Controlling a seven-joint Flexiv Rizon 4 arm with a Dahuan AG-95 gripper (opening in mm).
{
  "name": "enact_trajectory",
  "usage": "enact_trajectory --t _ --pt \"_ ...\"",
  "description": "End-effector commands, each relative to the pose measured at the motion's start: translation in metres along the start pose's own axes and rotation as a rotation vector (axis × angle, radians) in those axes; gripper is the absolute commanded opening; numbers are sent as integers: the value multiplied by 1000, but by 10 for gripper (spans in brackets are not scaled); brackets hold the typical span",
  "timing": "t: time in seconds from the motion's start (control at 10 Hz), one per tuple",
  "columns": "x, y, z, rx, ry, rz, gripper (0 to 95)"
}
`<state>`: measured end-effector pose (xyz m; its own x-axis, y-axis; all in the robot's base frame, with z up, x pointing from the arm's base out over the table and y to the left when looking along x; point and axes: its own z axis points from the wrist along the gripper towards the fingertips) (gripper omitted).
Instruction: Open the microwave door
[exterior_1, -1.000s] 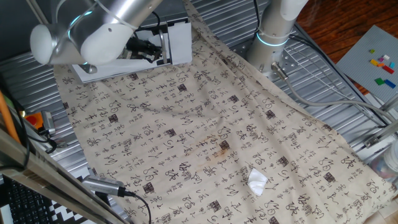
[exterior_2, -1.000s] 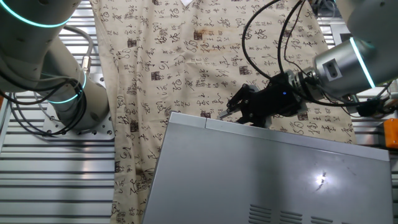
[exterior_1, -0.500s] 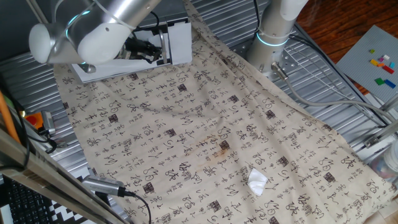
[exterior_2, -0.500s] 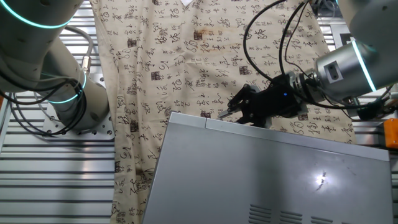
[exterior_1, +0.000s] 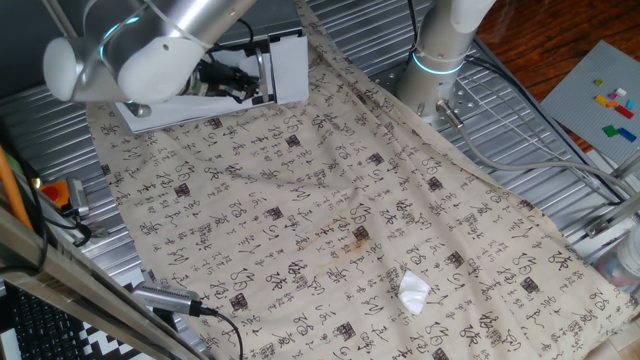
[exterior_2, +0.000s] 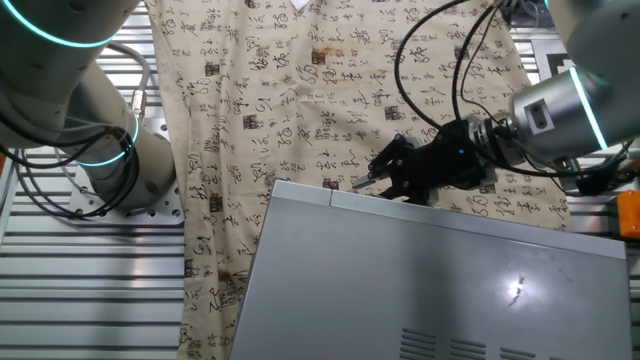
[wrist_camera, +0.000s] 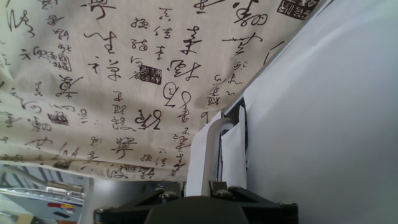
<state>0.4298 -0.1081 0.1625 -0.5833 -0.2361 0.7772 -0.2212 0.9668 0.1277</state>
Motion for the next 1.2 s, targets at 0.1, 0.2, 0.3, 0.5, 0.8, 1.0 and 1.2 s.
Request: enact_trajectory --t 0.1,0.2,0.3,0.5,0.8,1.0,1.2 --pt "1 0 1 7 -4 -5 190" --pt "1 0 1 12 -6 -8 190" --pt "1 0 1 17 -5 -6 190" --pt "2 -1 1 31 -17 4 190" --pt "1 -1 1 41 -11 -1 190" --pt "0 -1 2 43 -6 -8 190" --pt "0 -1 -1 42 -7 -7 190"
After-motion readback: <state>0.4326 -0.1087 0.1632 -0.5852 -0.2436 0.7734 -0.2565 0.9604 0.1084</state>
